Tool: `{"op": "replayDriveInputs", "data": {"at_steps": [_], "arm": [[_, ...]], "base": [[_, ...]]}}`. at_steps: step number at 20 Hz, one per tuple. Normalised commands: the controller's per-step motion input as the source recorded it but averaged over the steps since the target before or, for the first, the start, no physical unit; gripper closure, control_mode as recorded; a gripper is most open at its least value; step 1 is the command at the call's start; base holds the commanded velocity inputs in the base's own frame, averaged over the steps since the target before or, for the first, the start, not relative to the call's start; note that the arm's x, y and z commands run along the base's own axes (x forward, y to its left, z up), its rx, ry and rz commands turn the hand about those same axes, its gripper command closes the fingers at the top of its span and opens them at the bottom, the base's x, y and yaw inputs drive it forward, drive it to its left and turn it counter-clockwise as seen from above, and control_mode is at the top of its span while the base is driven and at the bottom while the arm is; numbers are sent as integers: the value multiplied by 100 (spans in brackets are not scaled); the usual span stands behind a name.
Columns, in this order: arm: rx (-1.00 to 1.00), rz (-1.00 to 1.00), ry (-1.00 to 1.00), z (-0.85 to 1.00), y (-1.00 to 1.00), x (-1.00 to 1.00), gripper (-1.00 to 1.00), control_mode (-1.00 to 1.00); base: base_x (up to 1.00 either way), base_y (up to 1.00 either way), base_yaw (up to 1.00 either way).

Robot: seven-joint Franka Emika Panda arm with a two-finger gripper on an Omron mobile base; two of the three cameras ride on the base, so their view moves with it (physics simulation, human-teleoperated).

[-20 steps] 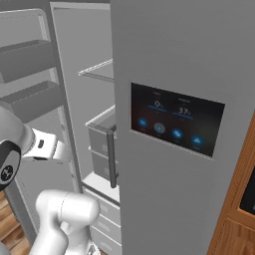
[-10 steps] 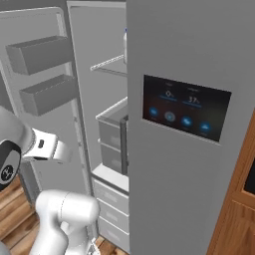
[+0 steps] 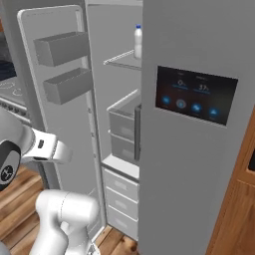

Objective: Take the bottled waters from the counter and place them in the freezer to freeze. Close the freezer door after placing the bottles.

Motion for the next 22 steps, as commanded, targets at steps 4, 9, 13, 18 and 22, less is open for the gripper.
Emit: {"op": "replayDriveInputs", "data": {"at_steps": [4,9,13,18,22], "arm": [[0,0,0,0,0,0,-100,100],[0,0,0,0,0,0,-100,100],[0,0,0,0,0,0,-100,100],[0,0,0,0,0,0,-100,100],[0,0,0,0,0,0,-100,100]], "base": [[-24,41,-6],[-19,48,-8],[-23,49,-10],[-18,53,-12],[-6,67,-16]]}}
